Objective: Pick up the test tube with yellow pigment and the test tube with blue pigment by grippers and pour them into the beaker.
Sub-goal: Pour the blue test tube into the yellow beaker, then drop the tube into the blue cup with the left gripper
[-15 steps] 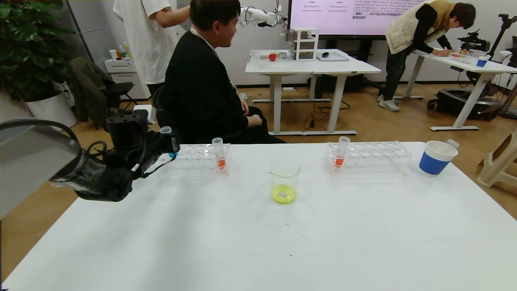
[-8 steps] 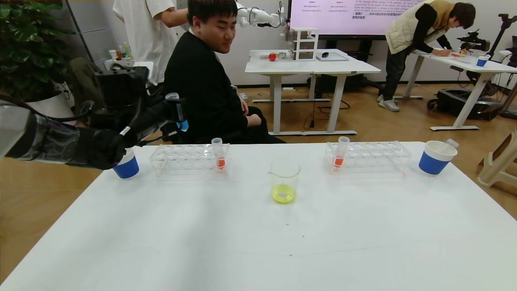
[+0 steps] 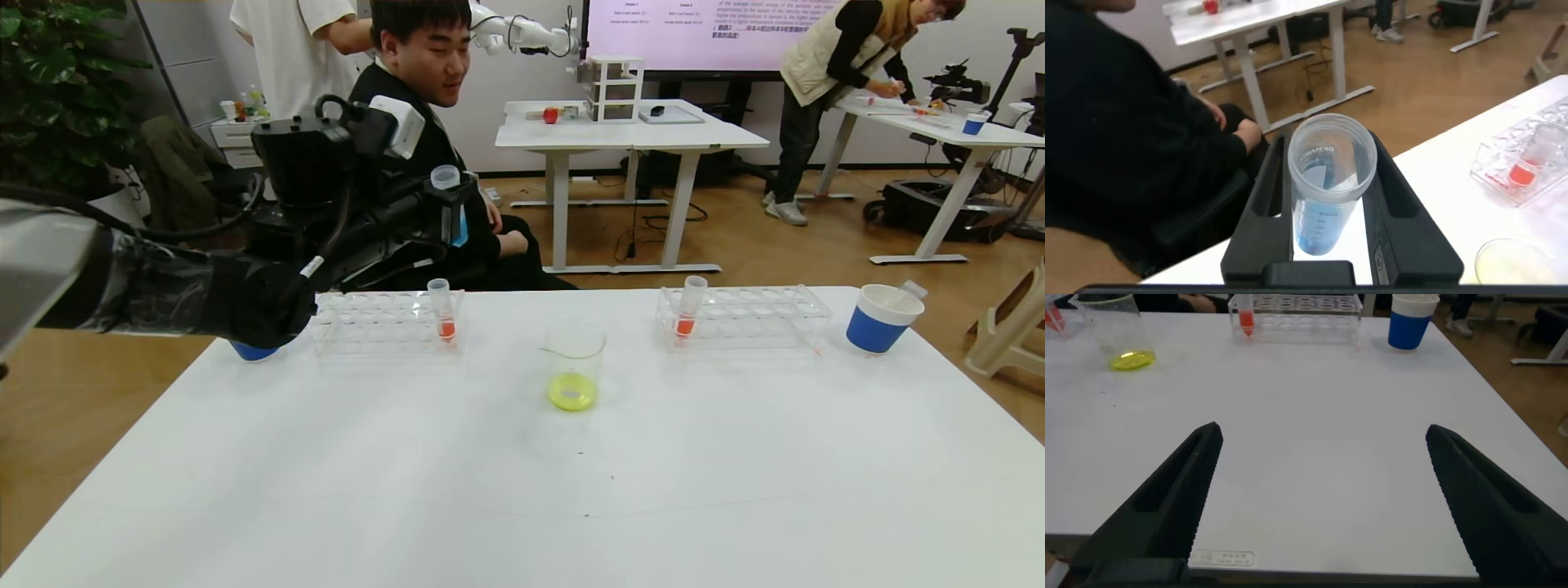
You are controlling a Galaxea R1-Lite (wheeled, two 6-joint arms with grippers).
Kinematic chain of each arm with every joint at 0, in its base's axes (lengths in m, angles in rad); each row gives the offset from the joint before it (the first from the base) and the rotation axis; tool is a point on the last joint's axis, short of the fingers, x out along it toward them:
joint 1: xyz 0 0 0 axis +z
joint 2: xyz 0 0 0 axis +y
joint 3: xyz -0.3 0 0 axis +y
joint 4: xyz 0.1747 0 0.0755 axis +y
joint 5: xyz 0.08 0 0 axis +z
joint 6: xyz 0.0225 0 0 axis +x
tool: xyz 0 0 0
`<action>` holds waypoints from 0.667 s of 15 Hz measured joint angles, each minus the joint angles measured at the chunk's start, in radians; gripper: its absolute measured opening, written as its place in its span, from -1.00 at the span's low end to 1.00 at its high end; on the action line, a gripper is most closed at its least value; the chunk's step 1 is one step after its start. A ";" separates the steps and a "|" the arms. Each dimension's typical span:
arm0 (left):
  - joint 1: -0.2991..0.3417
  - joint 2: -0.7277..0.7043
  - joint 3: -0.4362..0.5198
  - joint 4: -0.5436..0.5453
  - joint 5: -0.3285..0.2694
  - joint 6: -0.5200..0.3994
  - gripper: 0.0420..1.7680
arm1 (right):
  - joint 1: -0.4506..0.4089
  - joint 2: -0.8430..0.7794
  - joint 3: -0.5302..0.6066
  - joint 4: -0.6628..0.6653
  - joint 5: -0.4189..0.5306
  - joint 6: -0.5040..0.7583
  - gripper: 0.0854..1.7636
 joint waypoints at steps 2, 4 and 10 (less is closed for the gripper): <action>-0.034 0.041 0.003 -0.098 -0.038 0.062 -0.47 | 0.000 0.000 0.000 0.000 0.000 0.000 0.97; -0.055 0.106 0.012 -0.241 -0.079 0.154 -0.47 | 0.000 0.000 0.000 0.000 0.000 0.000 0.97; -0.096 0.270 0.058 -0.393 -0.211 0.422 -0.47 | 0.000 0.000 0.000 0.000 0.000 0.000 0.97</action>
